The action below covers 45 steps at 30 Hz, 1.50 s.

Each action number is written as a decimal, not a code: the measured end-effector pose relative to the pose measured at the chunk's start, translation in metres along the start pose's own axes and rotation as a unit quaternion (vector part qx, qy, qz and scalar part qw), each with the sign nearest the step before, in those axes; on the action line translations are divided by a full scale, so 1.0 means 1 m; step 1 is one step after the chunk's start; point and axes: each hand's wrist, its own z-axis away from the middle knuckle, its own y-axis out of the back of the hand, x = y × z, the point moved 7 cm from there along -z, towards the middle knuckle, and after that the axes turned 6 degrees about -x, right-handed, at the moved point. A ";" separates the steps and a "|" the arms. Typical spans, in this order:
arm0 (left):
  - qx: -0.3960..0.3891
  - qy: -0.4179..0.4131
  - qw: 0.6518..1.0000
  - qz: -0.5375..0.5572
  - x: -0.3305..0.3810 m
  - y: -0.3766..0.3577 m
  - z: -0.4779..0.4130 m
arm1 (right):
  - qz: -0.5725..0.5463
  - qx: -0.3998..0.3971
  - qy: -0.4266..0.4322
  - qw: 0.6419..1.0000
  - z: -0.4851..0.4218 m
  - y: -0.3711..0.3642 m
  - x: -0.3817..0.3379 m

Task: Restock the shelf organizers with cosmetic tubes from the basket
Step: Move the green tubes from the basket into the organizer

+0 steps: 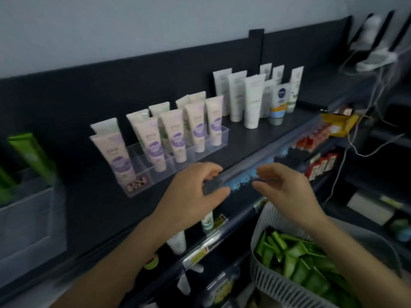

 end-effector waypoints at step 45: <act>-0.439 0.213 0.871 0.055 -0.099 -0.541 -0.059 | -0.049 -0.218 -0.486 0.845 0.120 -0.086 0.477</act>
